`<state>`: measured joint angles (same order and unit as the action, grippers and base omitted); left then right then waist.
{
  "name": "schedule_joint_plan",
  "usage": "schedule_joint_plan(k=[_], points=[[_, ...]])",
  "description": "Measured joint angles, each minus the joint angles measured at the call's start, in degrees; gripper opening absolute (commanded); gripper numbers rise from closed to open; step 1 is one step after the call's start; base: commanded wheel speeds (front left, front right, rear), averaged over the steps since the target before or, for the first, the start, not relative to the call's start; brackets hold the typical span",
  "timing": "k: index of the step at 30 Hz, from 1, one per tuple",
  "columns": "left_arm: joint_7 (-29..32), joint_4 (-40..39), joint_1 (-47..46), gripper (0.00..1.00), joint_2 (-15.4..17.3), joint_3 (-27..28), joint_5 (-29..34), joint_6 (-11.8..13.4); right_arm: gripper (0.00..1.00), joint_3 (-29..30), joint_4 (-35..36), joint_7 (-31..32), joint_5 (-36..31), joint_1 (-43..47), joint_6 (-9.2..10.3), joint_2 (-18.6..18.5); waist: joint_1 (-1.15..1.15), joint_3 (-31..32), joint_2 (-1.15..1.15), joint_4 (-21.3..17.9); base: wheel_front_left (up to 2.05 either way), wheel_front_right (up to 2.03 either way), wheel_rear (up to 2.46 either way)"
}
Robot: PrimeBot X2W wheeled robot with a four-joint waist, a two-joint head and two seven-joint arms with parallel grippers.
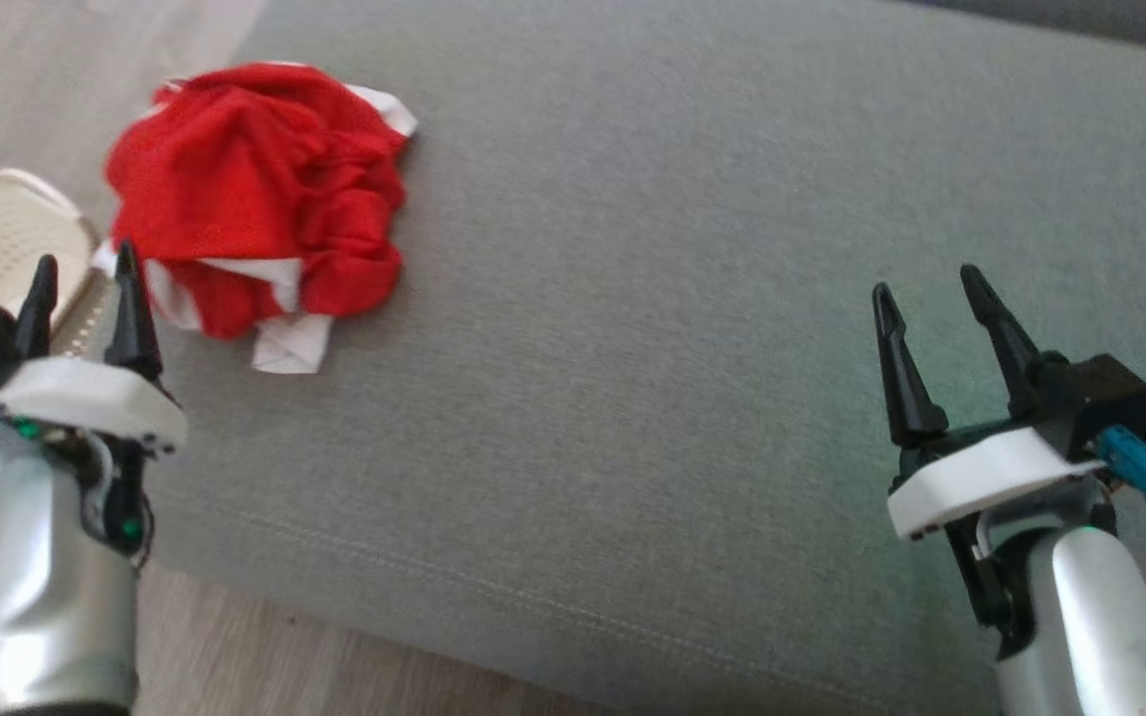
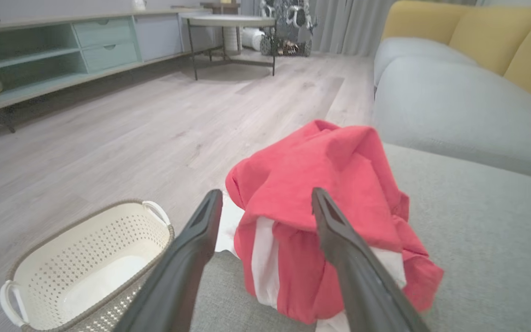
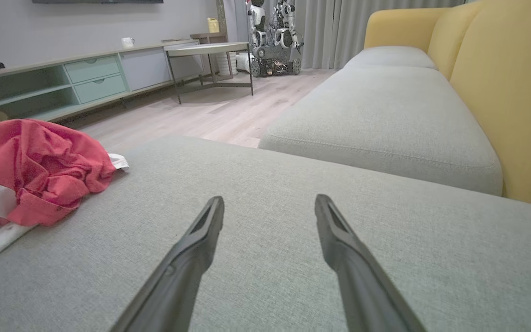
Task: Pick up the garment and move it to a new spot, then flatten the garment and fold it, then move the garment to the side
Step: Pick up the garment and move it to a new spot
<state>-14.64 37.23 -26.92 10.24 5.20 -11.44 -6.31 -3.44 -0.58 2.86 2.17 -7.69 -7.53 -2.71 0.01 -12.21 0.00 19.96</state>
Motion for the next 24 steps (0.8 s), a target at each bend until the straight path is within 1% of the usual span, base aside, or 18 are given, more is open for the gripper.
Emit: schedule_joint_plan(k=[6, 9, 10, 11, 12, 15, 17, 20, 24], points=[[1.8, 16.1, -9.3, 1.0, 3.4, -0.7, -1.7, -0.8, 1.0, -0.5, 1.1, 0.5, -0.3, -1.4, 0.0, 0.0, 0.0, -3.6, 0.0, -4.0, 0.0, 0.0, 0.0], [2.1, 21.5, -12.4, 1.0, 4.2, -0.7, -3.6, -0.8, 1.0, -0.4, 1.2, 0.7, -0.3, -1.4, 0.0, -0.1, 0.0, -5.2, 0.0, -5.3, 0.0, 0.0, 0.0], [2.4, 23.0, -13.3, 0.77, 4.4, -0.8, -4.3, -0.8, 1.0, -0.3, 1.3, 0.7, -0.3, -1.4, 0.0, -0.1, 0.01, -5.7, 0.0, -5.6, 0.0, 0.0, 0.0], [2.4, 23.9, -14.1, 0.21, 4.5, -1.2, -4.9, -0.8, 1.0, -0.3, 1.3, 0.7, -0.3, -1.5, 0.0, -0.1, 0.01, -6.0, 0.0, -5.9, 0.0, 0.0, 0.0], [2.4, 24.3, -14.8, 0.0, 4.5, -2.0, -5.7, -0.8, 1.0, -0.3, 1.3, 0.7, -0.3, -1.5, 0.0, -0.1, 0.0, -6.3, 0.0, -6.1, 0.0, 0.0, 0.0], [1.4, 23.8, -16.1, 0.0, 5.0, -4.9, -7.5, -1.2, 1.0, 0.0, 1.4, 0.7, -0.3, -1.7, 0.0, -0.1, 0.01, -6.6, 0.0, -6.0, 0.0, 0.0, 0.0], [0.8, 22.3, -16.3, 0.0, 6.2, -6.1, -8.0, -1.2, 1.0, 0.1, 1.4, 0.7, -0.3, -2.1, 0.0, -0.1, 0.0, -6.4, 0.0, -5.7, 0.0, 0.0, 0.0], [0.4, 19.8, -16.4, 0.0, 8.5, -6.3, -8.3, -1.2, 1.0, 0.2, 1.3, 0.6, -0.2, -2.5, 0.0, -0.1, -0.01, -5.6, 0.0, -5.3, 0.0, 0.0, 0.0], [0.3, 12.2, -16.2, 0.0, 10.0, -5.0, -8.2, -1.2, 1.0, 0.5, 0.6, -0.2, 0.6, -2.4, 0.0, -0.1, -0.01, -3.9, 0.0, -5.0, 0.0, 0.0, 0.0]])
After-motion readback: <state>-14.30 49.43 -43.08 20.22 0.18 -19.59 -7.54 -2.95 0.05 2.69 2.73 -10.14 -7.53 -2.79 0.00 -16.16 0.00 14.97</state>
